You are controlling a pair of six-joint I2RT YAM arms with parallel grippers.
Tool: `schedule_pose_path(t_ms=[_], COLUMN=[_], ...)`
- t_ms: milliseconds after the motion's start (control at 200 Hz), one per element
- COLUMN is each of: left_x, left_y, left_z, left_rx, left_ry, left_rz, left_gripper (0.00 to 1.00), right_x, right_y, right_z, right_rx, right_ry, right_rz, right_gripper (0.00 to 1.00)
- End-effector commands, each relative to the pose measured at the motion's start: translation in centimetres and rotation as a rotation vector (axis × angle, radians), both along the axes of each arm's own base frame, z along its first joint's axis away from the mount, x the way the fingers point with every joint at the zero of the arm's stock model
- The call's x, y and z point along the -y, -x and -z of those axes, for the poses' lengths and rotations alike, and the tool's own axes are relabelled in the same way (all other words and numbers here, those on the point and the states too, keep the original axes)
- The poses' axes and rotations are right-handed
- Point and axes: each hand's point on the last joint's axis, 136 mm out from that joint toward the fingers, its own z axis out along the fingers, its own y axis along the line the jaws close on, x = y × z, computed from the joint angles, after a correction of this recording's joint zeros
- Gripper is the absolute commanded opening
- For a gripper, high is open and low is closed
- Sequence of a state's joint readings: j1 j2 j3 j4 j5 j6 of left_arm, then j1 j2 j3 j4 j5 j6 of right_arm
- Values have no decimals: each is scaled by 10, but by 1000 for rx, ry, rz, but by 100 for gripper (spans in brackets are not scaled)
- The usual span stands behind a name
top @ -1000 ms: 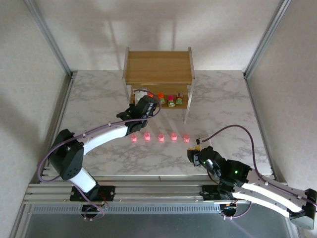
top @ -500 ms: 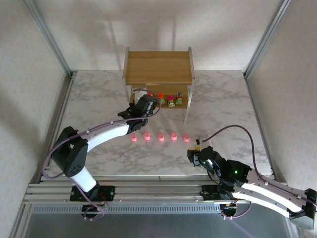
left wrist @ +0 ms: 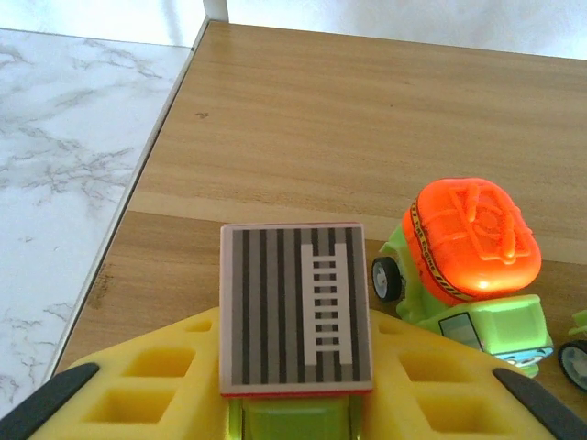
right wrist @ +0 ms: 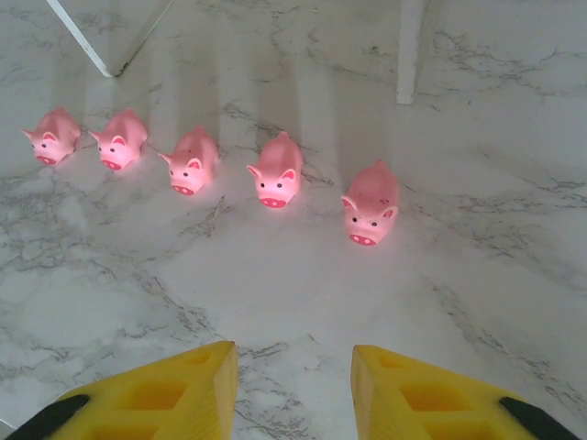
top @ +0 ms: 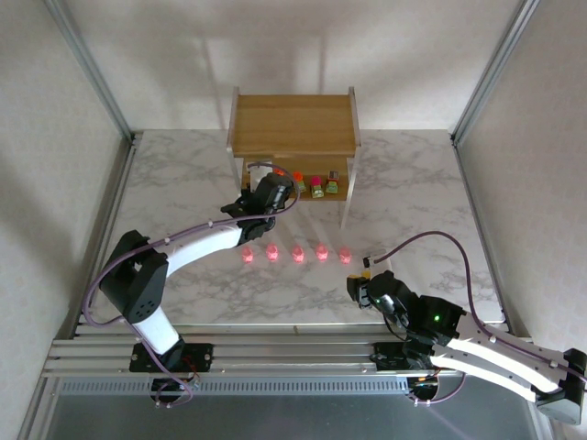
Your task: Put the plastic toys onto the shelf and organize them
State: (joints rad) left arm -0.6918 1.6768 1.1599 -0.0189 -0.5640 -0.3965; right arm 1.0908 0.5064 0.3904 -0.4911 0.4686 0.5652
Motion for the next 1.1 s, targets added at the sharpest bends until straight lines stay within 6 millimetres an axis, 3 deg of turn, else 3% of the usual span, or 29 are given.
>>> schedule_pose_path(t_ms=[0,425,1091], left_x=[2,1,13], left_y=[-6,2,26], left_z=[-9,-24,-51], left_rx=[16,46,105], left_ry=[33,32,4], left_rz=[-10,-17,-7], left_gripper=[34,47,48], right_x=[0,-1,-1], right_y=[2,2,2], right_z=[4,4,3], right_rx=[-4,-5,-4], right_ry=[8,6,7], right_rz=[-11,-14,-14], right_gripper=[38,38,39])
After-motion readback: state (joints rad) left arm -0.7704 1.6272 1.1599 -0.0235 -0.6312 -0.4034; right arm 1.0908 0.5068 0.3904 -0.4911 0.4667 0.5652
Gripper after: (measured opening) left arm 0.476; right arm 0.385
